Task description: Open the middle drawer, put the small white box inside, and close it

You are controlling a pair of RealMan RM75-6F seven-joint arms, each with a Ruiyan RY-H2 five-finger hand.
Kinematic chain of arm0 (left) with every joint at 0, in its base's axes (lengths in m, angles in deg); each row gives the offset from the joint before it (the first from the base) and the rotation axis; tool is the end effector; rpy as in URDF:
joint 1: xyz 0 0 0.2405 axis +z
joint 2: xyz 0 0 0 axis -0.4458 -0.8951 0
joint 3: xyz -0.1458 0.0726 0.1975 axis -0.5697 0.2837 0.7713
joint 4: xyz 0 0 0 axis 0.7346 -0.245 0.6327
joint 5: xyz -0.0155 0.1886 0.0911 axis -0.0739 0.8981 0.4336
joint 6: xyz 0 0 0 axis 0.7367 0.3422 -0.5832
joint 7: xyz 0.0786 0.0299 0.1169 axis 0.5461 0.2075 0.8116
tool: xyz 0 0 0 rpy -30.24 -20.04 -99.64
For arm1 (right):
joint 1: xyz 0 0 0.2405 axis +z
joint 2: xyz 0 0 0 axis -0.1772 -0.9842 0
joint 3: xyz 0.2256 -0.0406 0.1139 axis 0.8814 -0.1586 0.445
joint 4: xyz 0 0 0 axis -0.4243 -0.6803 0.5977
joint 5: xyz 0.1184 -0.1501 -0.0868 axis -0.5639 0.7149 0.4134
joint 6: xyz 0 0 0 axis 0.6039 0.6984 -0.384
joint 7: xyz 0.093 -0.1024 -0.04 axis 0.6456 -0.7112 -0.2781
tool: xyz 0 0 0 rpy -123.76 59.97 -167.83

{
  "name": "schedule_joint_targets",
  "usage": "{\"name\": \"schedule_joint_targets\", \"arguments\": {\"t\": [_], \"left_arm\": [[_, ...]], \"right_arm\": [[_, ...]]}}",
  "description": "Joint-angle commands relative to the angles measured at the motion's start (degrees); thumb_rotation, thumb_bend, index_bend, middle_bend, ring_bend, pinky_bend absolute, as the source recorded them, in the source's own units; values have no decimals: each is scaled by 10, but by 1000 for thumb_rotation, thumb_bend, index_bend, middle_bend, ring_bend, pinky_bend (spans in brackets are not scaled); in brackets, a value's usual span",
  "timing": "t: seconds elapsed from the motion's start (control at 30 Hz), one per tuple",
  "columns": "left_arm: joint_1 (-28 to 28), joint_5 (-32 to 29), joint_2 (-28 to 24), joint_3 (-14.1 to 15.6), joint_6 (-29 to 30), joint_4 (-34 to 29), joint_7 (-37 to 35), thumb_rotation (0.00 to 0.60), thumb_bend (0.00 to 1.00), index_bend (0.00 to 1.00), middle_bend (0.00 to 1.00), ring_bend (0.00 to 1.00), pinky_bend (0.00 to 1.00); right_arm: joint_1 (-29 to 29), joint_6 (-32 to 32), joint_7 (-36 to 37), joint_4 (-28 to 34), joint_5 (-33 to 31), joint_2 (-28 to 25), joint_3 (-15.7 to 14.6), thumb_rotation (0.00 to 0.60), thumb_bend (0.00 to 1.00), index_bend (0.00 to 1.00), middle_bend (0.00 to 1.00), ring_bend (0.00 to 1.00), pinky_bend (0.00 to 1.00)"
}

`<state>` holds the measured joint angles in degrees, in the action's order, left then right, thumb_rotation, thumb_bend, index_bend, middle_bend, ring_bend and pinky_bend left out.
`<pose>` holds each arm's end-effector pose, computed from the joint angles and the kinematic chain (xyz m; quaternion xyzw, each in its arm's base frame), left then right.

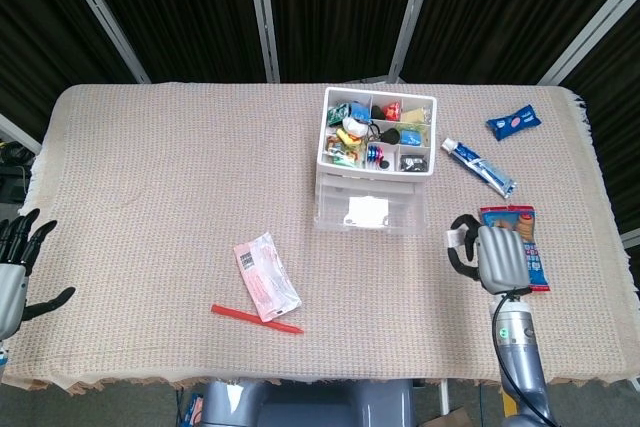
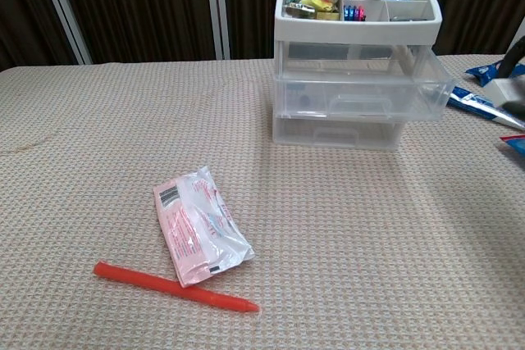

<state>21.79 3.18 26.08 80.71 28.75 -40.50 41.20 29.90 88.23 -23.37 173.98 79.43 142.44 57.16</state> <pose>-0.3038 0.1806 0.1596 -0.5947 -0.3526 -0.4086 0.5959 -0.1937 -0.2674 0.0875 0.5463 -0.4543 0.4349 0.5532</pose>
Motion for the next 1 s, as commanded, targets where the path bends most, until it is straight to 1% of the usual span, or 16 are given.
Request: {"name": "schedule_joint_targets", "arguments": {"t": [0.03, 0.23, 0.47, 0.77, 1.0], "left_arm": [[0, 0, 0, 0, 0, 0, -1, 600, 67, 121, 0, 0, 0], [0, 2, -1, 0, 1, 1, -4, 600, 66, 122, 0, 0, 0], [-1, 3, -1, 0, 0, 1, -7, 600, 65, 122, 0, 0, 0], [-1, 3, -3, 0, 1, 2, -12, 600, 65, 121, 0, 0, 0], [-2, 4, -4, 1, 0, 3, -16, 600, 65, 121, 0, 0, 0]], "right_arm": [[11, 10, -2, 24, 1, -6, 22, 600, 278, 606, 773, 759, 572], [38, 20, -22, 61, -5, 4, 55, 600, 278, 606, 773, 759, 572], [69, 13, -61, 75, -21, 30, 57, 600, 278, 606, 774, 759, 571], [117, 12, -109, 38, -73, 101, 61, 600, 278, 607, 773, 759, 572], [142, 16, -119, -6, -99, 138, 78, 600, 276, 597, 773, 759, 572]]}}
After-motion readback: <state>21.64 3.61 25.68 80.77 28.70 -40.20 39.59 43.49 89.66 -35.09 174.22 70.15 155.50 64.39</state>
